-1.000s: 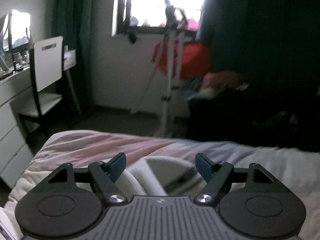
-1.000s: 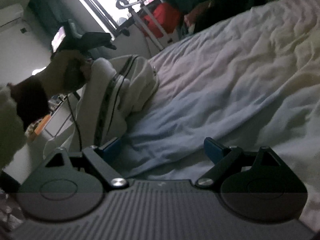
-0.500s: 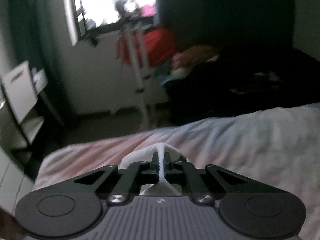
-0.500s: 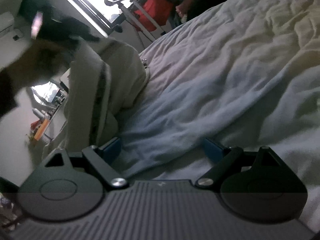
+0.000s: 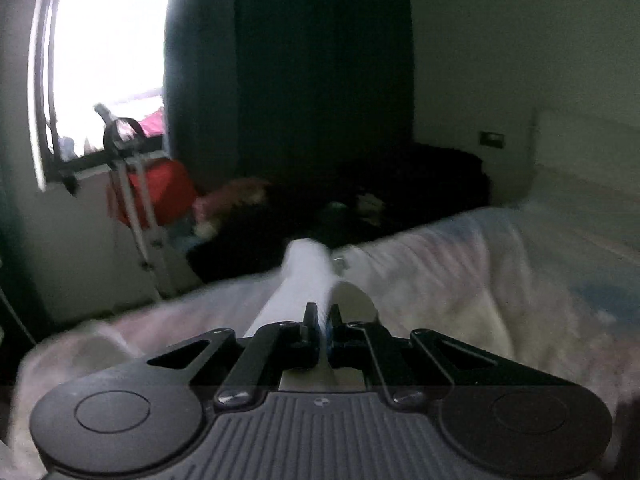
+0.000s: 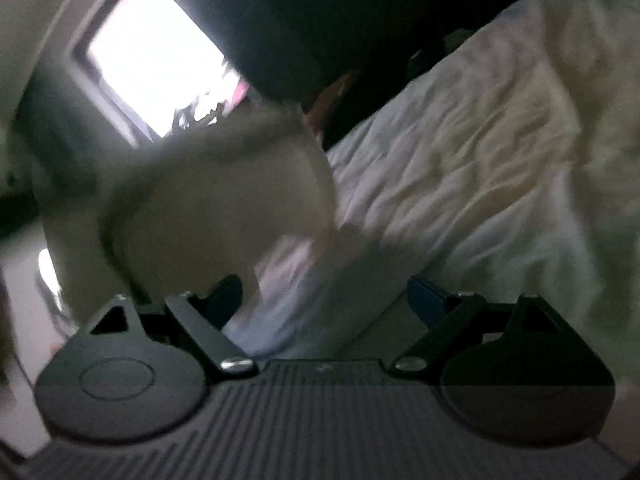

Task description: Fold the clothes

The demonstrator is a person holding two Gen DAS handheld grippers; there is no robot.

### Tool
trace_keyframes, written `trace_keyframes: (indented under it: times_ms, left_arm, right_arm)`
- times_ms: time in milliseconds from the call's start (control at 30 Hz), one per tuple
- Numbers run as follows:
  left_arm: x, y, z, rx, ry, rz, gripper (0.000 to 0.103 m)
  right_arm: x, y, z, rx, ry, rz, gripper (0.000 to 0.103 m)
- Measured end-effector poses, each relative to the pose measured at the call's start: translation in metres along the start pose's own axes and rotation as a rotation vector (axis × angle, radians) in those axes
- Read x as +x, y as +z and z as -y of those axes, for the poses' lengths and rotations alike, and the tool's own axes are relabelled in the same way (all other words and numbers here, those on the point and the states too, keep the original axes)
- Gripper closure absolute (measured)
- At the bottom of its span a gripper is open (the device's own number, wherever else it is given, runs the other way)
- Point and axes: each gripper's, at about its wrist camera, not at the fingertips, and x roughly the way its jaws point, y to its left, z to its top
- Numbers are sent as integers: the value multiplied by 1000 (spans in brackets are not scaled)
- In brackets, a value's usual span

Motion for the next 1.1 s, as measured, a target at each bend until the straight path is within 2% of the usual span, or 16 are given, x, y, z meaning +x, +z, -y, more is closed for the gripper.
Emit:
trace_keyframes:
  times_ms: [67,200,233,300,333,367,400,433,500,533,667,733,833,900,1000,1100]
  left_arm:
    - [-4,-32,10,-42,-33,-50,99]
    - [-10,-91,30,-49,-69,-119,96]
    - [-14,-100,31,-58,-71,-126,89]
    - [-23,-115,30,-83,-79,-138,83]
    - [-31,-122,27,-108,-86,-136,74]
    - [-39,-126,23,-129,-90,-135,70]
    - [-46,-130,20,-149,-94,-134,63]
    - [-54,-134,15,-168,-89,-128,60]
    - [-73,-135,4,-200,-55,-109,53]
    - [-80,-137,-1,-217,-31,-101,44]
    - [-104,-149,-18,-283,69,-65,37]
    - [-108,-154,-26,-318,103,-60,25]
    - [-112,-160,-37,-353,142,-51,23]
    - [-111,-160,-47,-341,176,-26,21]
    - [-105,-159,-62,-354,242,-7,20]
    - [-94,-163,-85,-391,270,19,20]
  right_arm:
    - [-17,12,12,78,0,33,10]
    - [-34,23,21,173,52,38,11]
    - [-35,24,21,183,55,32,11]
    - [-30,24,19,188,62,6,11]
    - [-28,23,18,192,67,-9,11]
    - [-25,21,19,200,70,-22,11]
    - [-22,20,19,209,73,-36,14]
    - [-17,17,21,221,73,-49,21]
    - [-6,12,25,252,65,-83,23]
    - [0,9,27,275,68,-96,23]
    - [22,-4,31,357,83,-142,23]
    - [37,-6,31,390,91,-164,23]
    - [66,-6,30,423,91,-208,26]
    - [86,-5,29,435,70,-229,28]
    - [116,0,35,452,13,-213,30]
    - [148,10,37,399,-118,-205,63]
